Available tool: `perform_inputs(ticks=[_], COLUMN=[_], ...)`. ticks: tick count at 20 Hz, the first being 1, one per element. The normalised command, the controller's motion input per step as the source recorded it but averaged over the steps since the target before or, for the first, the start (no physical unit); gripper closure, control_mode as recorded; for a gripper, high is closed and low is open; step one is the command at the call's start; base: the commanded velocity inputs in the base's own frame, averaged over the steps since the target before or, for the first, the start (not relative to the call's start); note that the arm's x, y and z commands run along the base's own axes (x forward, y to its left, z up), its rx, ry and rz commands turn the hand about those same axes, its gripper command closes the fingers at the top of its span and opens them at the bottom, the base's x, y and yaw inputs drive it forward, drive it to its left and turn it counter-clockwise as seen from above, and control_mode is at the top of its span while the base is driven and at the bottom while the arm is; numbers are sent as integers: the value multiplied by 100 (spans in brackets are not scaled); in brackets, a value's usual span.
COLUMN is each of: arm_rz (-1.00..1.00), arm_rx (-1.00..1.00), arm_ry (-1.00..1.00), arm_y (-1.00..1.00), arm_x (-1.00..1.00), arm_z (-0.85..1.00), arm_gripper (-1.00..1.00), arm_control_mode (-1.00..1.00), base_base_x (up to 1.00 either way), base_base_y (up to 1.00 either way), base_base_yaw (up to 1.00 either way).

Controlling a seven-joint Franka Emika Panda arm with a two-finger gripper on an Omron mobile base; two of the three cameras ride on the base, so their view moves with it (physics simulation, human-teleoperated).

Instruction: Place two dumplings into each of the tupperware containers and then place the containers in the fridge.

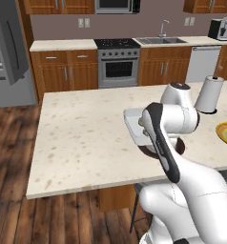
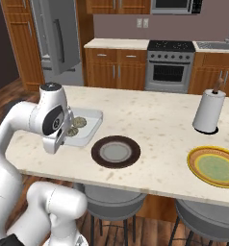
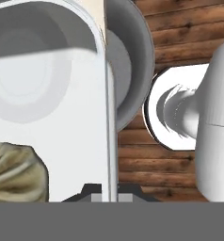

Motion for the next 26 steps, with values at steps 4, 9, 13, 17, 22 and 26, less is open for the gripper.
perform_inputs(ticks=[4,9,13,17,22,26], arm_rz=[0,0,0,0,0,0], arm_rx=[0,0,0,0,0,0], arm_ry=[1,5,1,0,0,0], arm_y=[0,0,0,0,0,0], arm_x=[-33,-1,0,0,0,0], arm_z=[0,0,0,0,0,0], arm_gripper=[100,100,100,100,100,100], arm_control_mode=[-100,-100,100,100,100,100], base_base_x=[0,0,-20,-88,-60,-31], base_base_y=[0,0,0,65,100,100], base_base_yaw=[0,0,0,0,0,0])
